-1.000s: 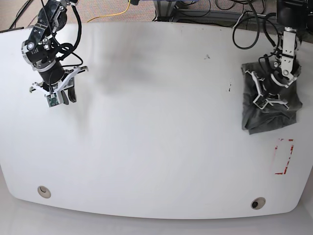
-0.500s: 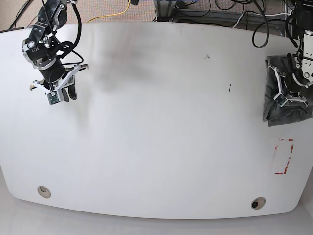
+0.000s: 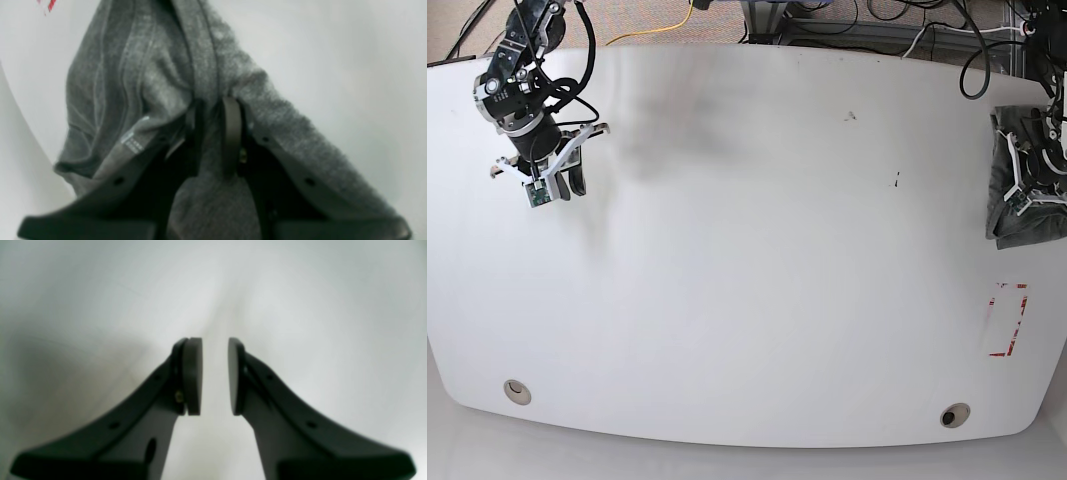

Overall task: Layout the t-shirt on the table in an organized manner, then fold the t-shirt properly
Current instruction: 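Lower the bundle, open the left gripper and lift it away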

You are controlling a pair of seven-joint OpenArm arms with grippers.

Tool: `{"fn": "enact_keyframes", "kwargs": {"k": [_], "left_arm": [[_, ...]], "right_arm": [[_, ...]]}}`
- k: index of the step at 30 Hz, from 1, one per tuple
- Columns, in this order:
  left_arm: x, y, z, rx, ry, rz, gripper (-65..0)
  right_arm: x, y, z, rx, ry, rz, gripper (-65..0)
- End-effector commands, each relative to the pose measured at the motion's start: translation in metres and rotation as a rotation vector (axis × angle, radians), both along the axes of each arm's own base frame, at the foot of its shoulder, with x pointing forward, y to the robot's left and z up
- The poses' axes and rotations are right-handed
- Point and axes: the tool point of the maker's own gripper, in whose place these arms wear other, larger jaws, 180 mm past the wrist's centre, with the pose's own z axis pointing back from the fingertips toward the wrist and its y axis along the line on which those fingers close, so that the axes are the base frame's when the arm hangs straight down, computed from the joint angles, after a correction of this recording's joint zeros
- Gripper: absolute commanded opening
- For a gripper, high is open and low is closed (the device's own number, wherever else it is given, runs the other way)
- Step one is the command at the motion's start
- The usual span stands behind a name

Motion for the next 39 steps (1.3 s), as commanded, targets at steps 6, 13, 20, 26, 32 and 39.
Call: {"fn": "enact_keyframes", "kwargs": {"k": [6, 13, 20, 26, 32, 39], "left_arm": [[0.046, -0.030, 0.055, -0.100, -0.183, -0.019, -56.0], [0.092, -0.103, 0.087, -0.312, -0.377, -0.032, -56.0], [0.117, -0.157, 0.101, -0.564, -0.611, 0.066, -56.0], [0.093, -0.196, 0.093, -0.719, -0.690, 0.082, -56.0], [0.033, -0.219, 0.076, -0.711, -0.624, 0.055, -56.0], [-0.051, -0.228, 0.062, -0.698, -0.499, 0.070, -56.0]], "right_arm": [[0.025, 0.000, 0.029, -0.014, -0.110, 0.012, -51.5], [0.050, -0.003, 0.046, -0.076, -0.192, 0.009, -51.4], [0.074, 0.012, 0.033, -0.035, -0.317, 0.032, -51.7], [0.062, 0.020, 0.018, 0.041, -0.393, 0.050, -51.8], [0.019, 0.019, -0.007, 0.073, -0.352, 0.049, -51.8], [-0.047, 0.008, -0.014, 0.176, -0.292, -0.033, -51.8]]}}
